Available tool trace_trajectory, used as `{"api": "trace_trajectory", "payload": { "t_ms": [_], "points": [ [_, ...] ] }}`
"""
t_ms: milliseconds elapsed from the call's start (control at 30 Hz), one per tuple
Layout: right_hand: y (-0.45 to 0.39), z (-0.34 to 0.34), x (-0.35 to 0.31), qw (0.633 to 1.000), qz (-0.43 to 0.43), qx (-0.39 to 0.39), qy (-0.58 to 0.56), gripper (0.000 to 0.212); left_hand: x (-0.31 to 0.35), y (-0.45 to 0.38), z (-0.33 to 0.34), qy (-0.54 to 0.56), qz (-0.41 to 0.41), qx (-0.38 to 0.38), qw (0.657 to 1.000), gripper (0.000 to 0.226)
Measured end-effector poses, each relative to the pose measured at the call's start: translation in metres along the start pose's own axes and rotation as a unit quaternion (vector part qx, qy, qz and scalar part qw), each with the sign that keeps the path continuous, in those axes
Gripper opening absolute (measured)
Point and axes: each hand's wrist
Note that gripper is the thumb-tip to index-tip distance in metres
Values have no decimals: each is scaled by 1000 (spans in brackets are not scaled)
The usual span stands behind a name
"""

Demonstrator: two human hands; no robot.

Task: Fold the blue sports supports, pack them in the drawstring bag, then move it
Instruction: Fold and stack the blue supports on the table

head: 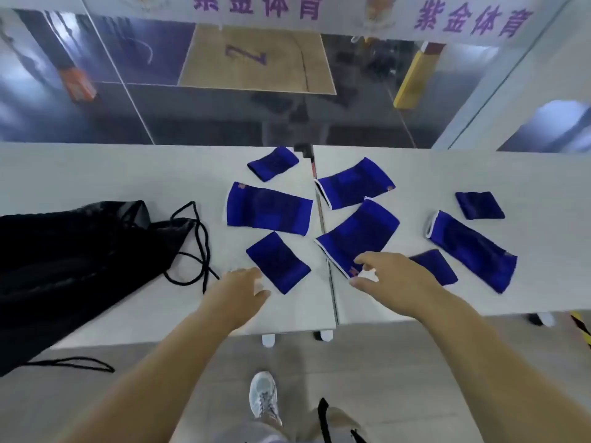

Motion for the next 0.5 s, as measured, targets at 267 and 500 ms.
{"api": "trace_trajectory", "payload": {
  "t_ms": [267,500],
  "points": [
    [-58,-1,9,998,22,-47,21,43,1,-60,12,14,-27,-30,999,59],
    [-105,-4,9,993,-31,-95,58,45,10,-79,14,84,-116,10,990,70]
  ]
}}
Point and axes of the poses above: each hand's wrist, its own y-axis away from the middle knuckle, its own z-axis out of the palm, x = y × z, and after that the axes turned 4 degrees about -x, right-handed
